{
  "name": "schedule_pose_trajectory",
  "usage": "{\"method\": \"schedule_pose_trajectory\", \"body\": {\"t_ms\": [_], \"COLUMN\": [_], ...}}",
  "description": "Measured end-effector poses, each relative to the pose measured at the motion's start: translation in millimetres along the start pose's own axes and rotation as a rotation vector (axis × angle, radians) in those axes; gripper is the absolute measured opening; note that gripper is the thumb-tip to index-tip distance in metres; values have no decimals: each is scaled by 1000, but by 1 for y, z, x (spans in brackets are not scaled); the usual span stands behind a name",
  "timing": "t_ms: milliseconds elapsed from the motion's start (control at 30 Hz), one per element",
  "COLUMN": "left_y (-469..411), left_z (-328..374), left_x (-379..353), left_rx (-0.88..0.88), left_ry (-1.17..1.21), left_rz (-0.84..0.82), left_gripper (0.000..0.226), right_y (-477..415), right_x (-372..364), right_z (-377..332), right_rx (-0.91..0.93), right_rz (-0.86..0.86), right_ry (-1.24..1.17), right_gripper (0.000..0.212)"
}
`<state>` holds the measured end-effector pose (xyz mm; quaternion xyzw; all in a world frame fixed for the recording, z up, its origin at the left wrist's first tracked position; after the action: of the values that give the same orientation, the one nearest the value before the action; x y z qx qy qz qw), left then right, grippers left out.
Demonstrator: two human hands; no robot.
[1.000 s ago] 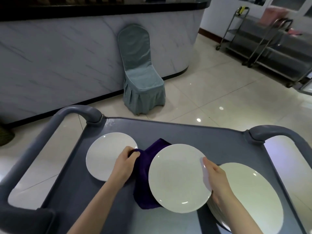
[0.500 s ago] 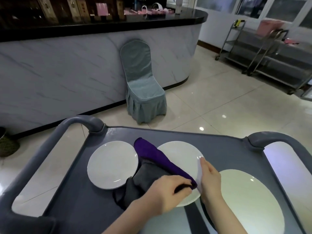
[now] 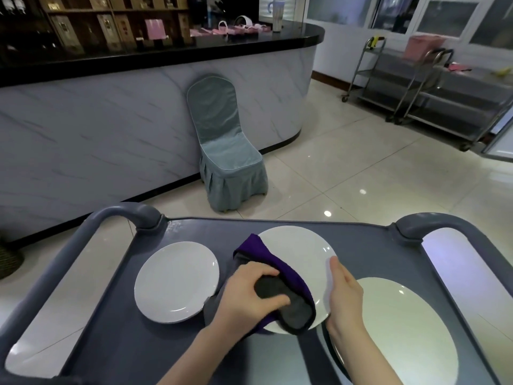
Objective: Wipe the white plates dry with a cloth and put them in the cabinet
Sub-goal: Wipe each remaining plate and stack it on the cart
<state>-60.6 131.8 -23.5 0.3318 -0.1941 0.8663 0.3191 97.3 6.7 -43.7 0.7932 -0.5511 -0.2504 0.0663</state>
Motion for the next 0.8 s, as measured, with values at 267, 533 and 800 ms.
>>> {"method": "schedule_pose_trajectory", "body": {"t_ms": [267,533,800], "left_y": [31,-18,-37], "left_z": [30,34,5], "left_x": [-47,-34,-22], "left_rx": [-333,-472,-255], "left_ry": [-442,-484,-562], "left_rz": [-219,-299,-246], "left_gripper": [65,57,63], "right_y": [5,13,8], "right_x": [-9,-14,-9], "right_z": [-8,-6,-29], "right_rx": [110,130,180], "right_rz": [-18,-30,31], "right_ry": [49,99,32], "right_gripper": [40,39,47]}}
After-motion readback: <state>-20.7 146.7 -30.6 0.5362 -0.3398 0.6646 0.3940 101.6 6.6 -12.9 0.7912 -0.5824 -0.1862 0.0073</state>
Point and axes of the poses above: each hand's wrist, its own y-axis away from the middle knuckle, its own x-axis out of the back of the hand, z = x × y, the point moved 6 cm from there along -y, towards the middle knuckle, and after that the axes turned 12 degrees about -y, right-handed, at the moved point
